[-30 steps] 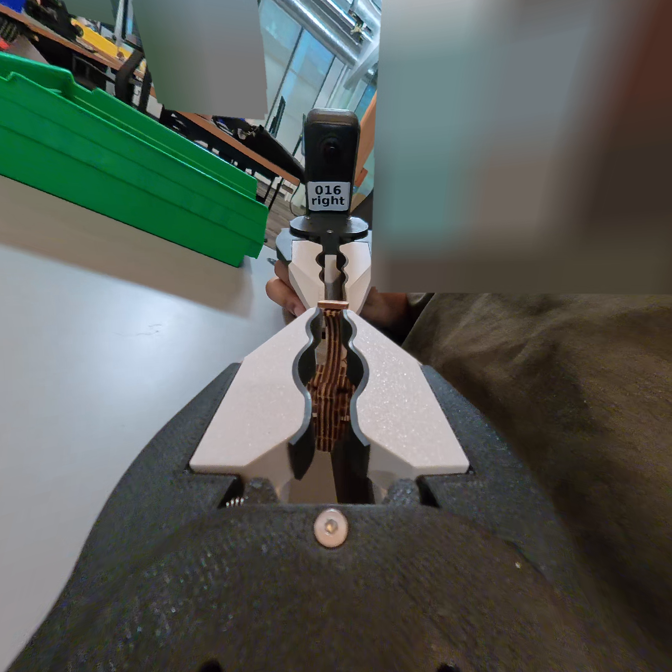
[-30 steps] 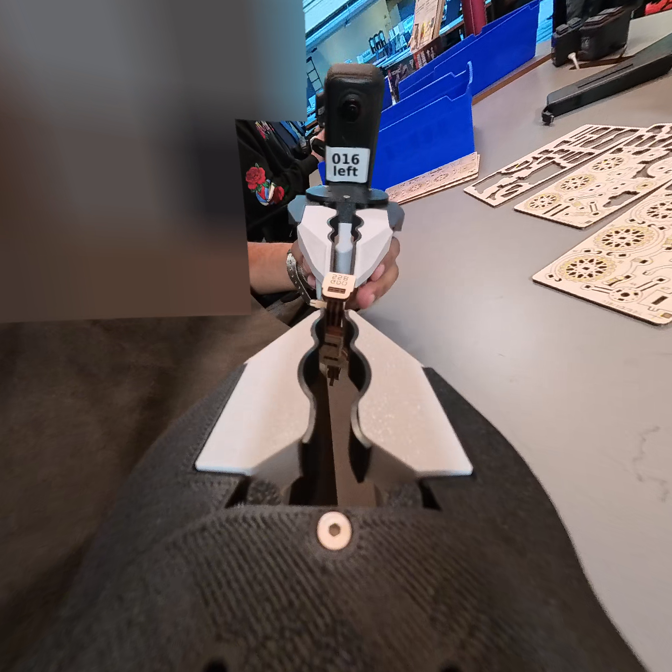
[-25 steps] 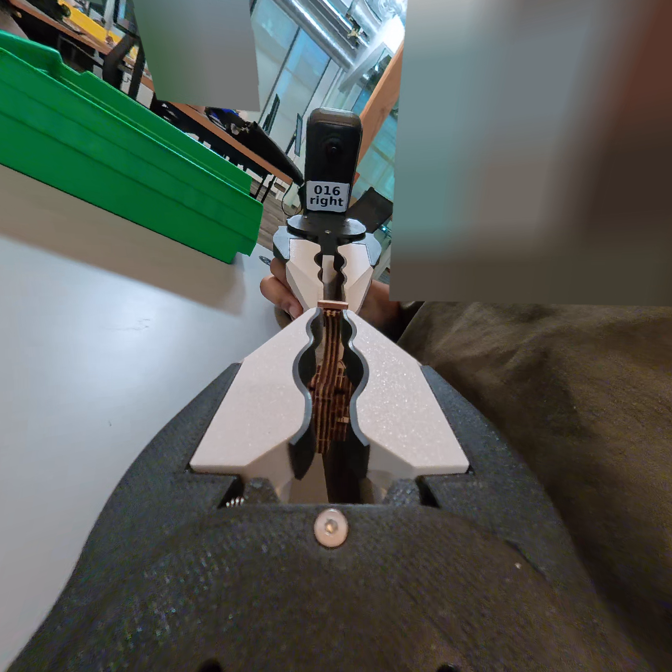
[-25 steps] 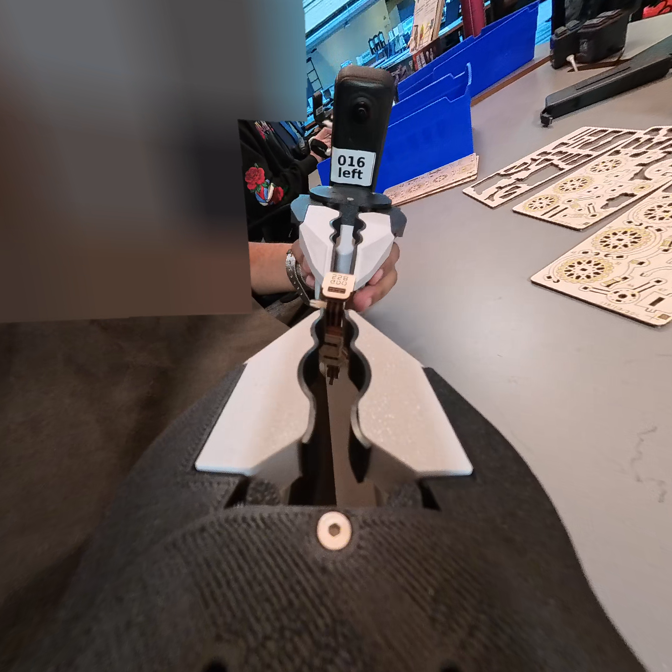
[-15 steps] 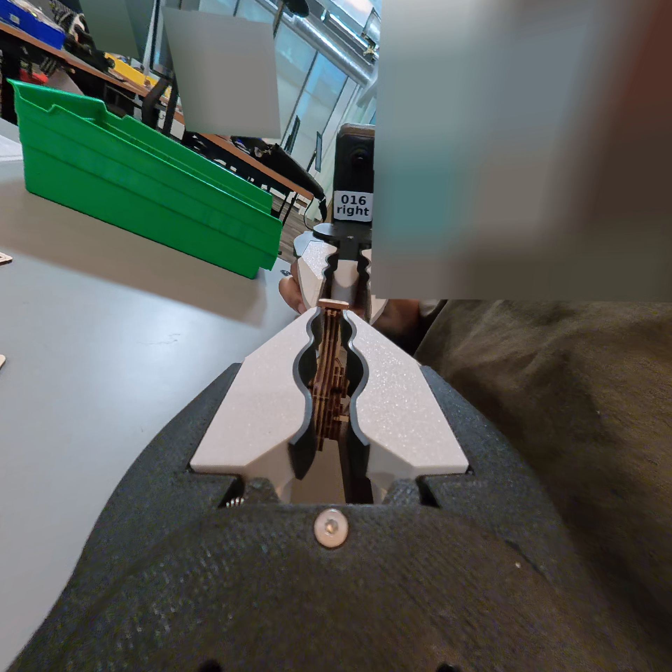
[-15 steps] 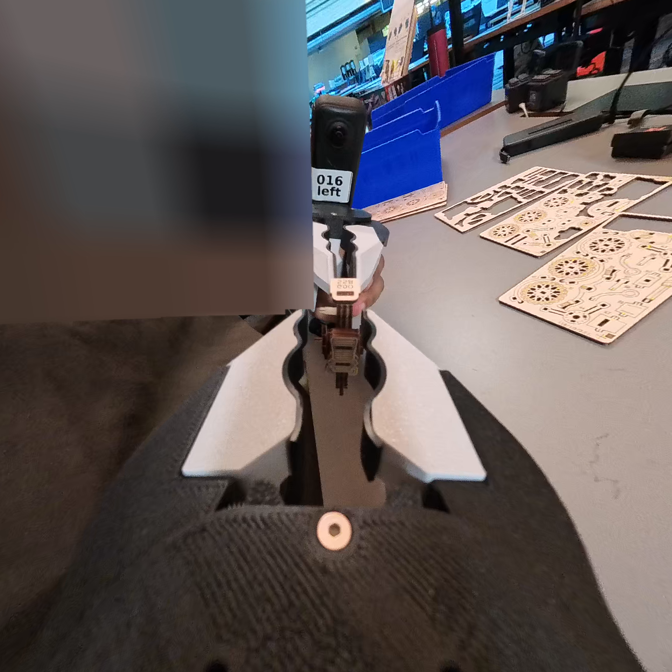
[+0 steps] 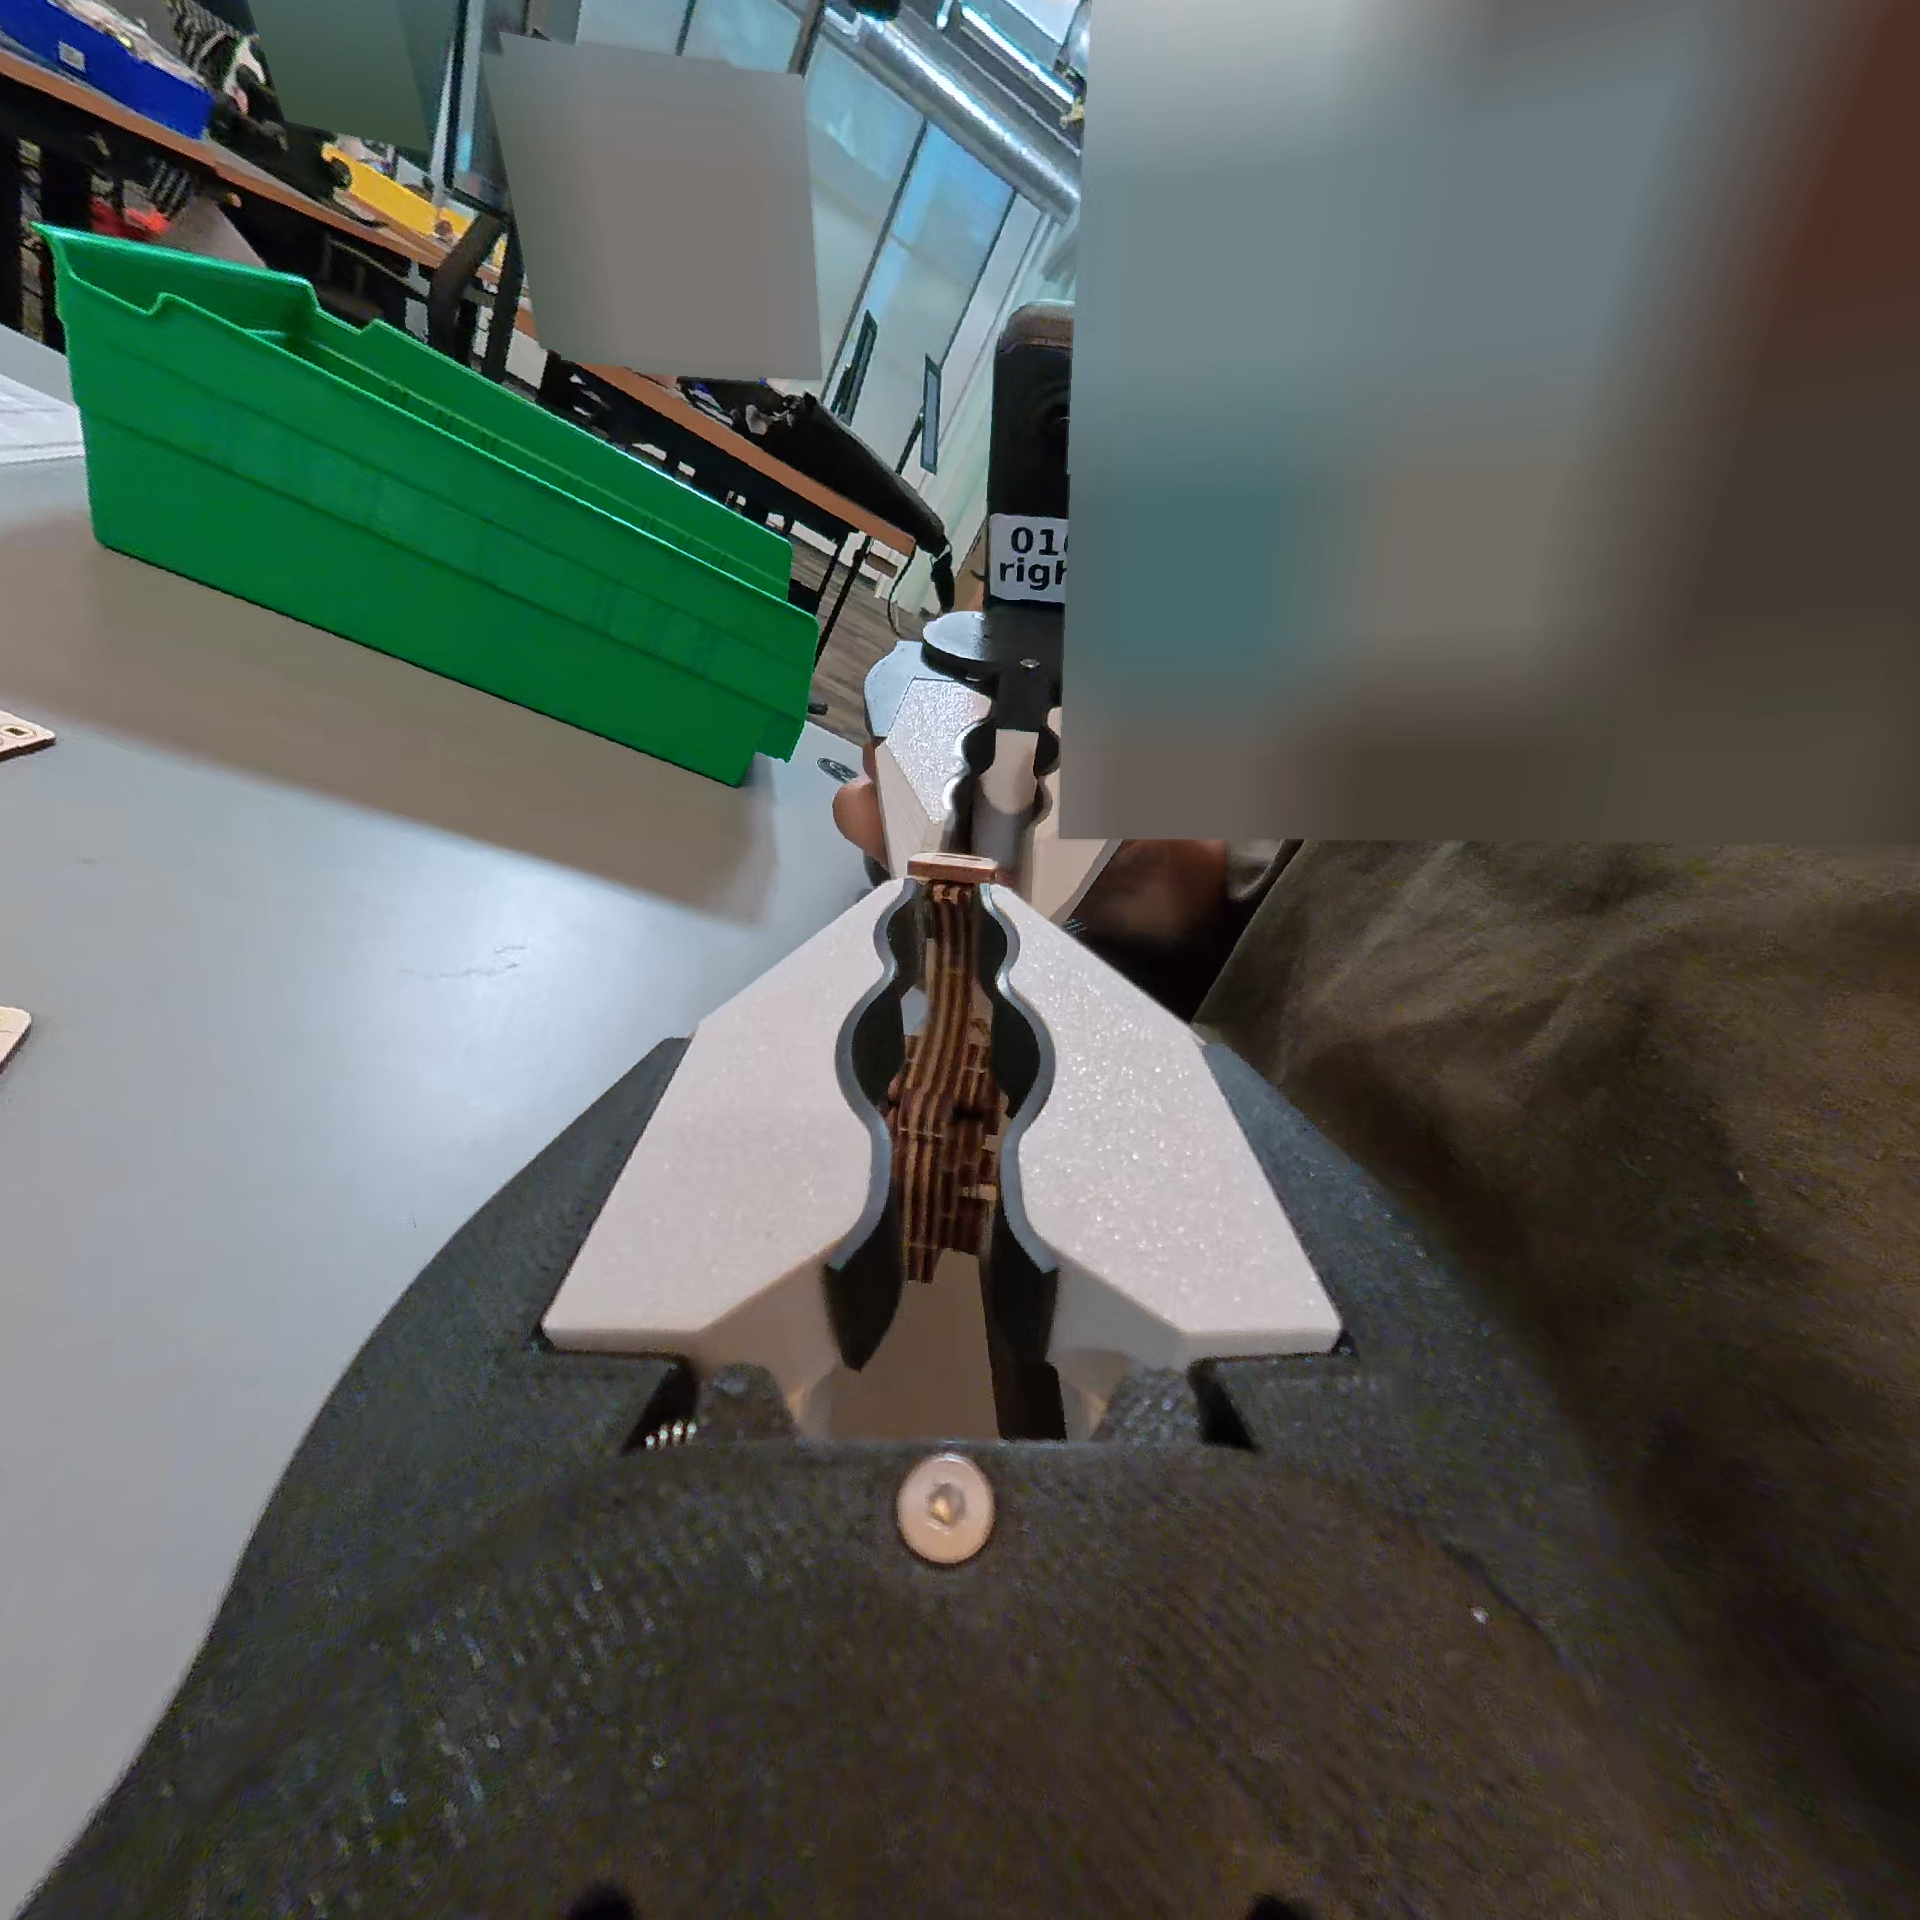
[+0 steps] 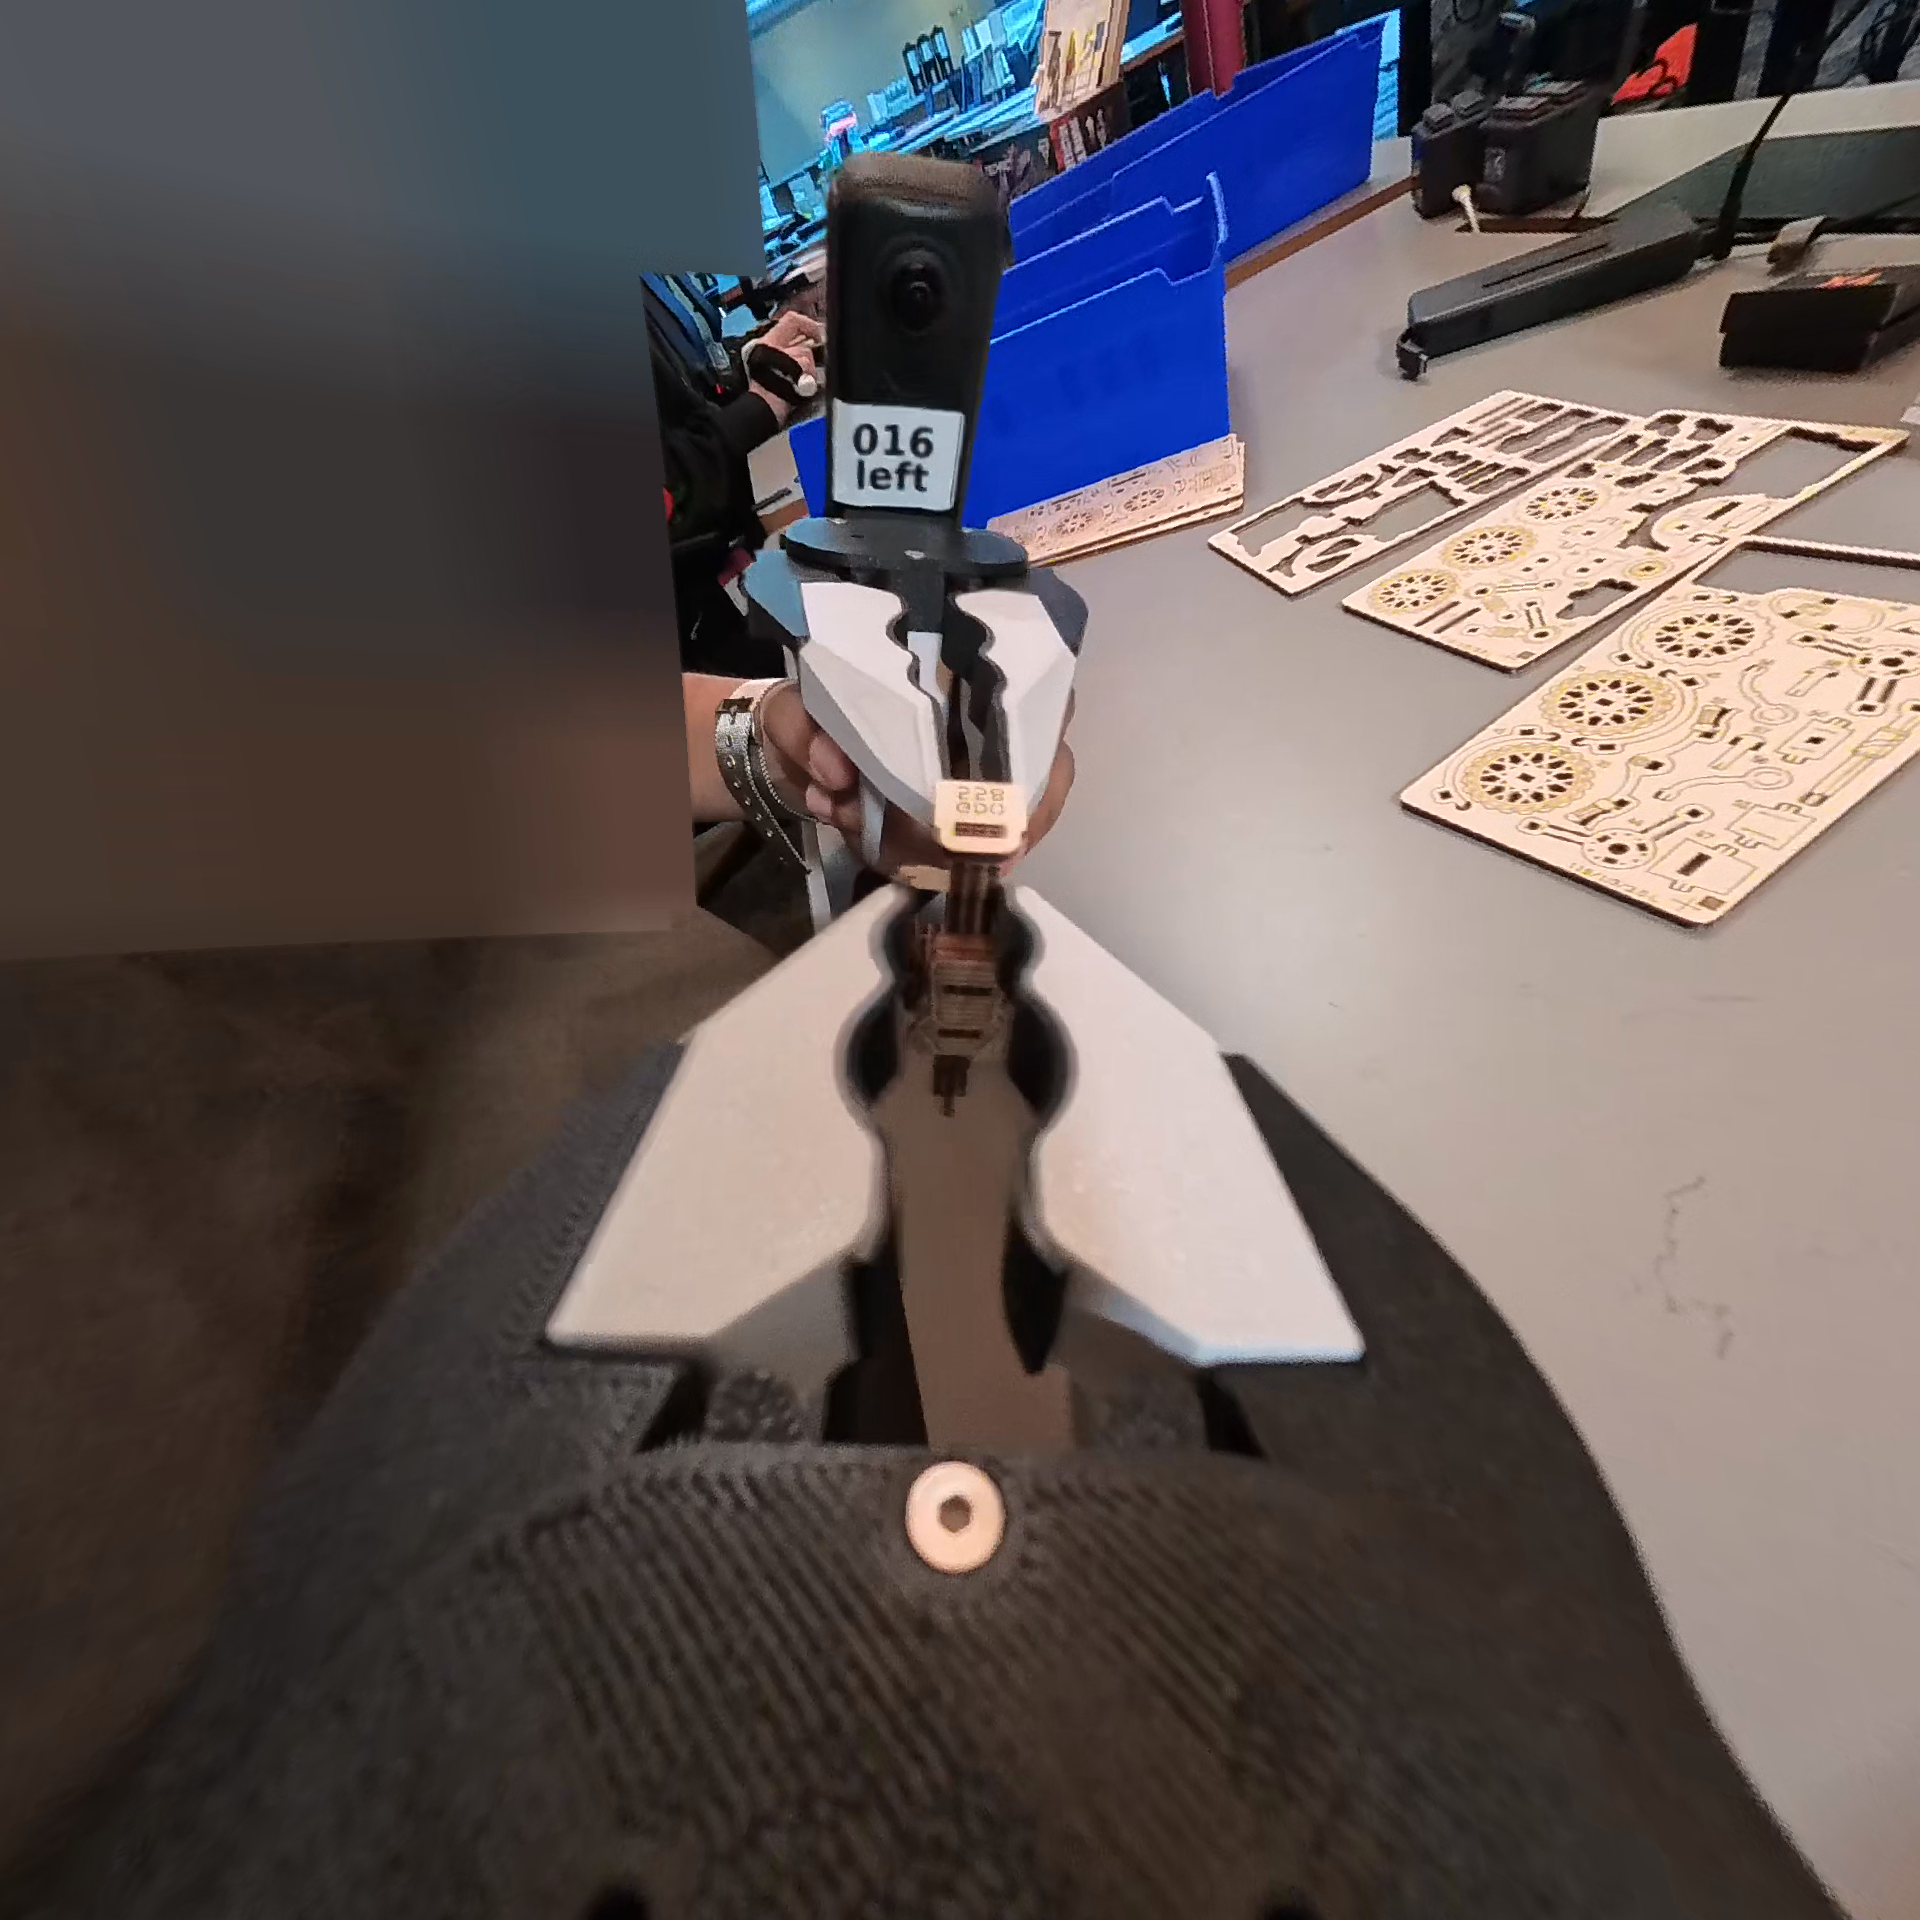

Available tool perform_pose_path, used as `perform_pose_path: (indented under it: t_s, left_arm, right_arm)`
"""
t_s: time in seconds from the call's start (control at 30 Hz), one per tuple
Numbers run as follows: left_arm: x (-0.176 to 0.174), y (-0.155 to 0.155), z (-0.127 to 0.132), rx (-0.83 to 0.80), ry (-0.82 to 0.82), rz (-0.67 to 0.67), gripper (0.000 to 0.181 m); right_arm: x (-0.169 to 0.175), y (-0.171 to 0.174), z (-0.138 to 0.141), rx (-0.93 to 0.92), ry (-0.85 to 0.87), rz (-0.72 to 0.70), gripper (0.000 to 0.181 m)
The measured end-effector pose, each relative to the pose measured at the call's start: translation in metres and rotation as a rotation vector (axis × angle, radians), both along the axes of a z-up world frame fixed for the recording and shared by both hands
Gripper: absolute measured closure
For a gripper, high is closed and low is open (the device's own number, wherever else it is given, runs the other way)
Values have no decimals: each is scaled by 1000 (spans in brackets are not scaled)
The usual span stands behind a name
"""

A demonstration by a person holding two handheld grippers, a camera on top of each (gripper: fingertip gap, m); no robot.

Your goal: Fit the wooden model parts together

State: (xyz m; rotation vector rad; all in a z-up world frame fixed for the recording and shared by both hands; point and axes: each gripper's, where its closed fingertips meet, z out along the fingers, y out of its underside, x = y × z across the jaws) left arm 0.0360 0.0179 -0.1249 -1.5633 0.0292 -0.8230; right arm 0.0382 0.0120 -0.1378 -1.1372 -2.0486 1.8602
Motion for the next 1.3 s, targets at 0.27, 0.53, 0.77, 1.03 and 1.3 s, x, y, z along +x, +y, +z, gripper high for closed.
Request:
perform_pose_path:
  t_s: [0.27,0.53,0.77,1.03,1.3]
  left_arm:
    - [-3,-1,2,6,8,12,176]
    - [-4,0,3,14,6,22,177]
    - [-1,0,4,19,2,15,176]
    - [2,0,2,23,30,9,176]
    - [3,0,0,18,41,9,176]
  right_arm:
    - [-3,2,0,39,25,-43,170]
    - [-1,-2,5,17,28,-38,157]
    - [-3,0,5,31,28,-60,165]
    - [0,-1,1,97,24,-61,165]
    - [0,-1,-1,113,18,-60,165]
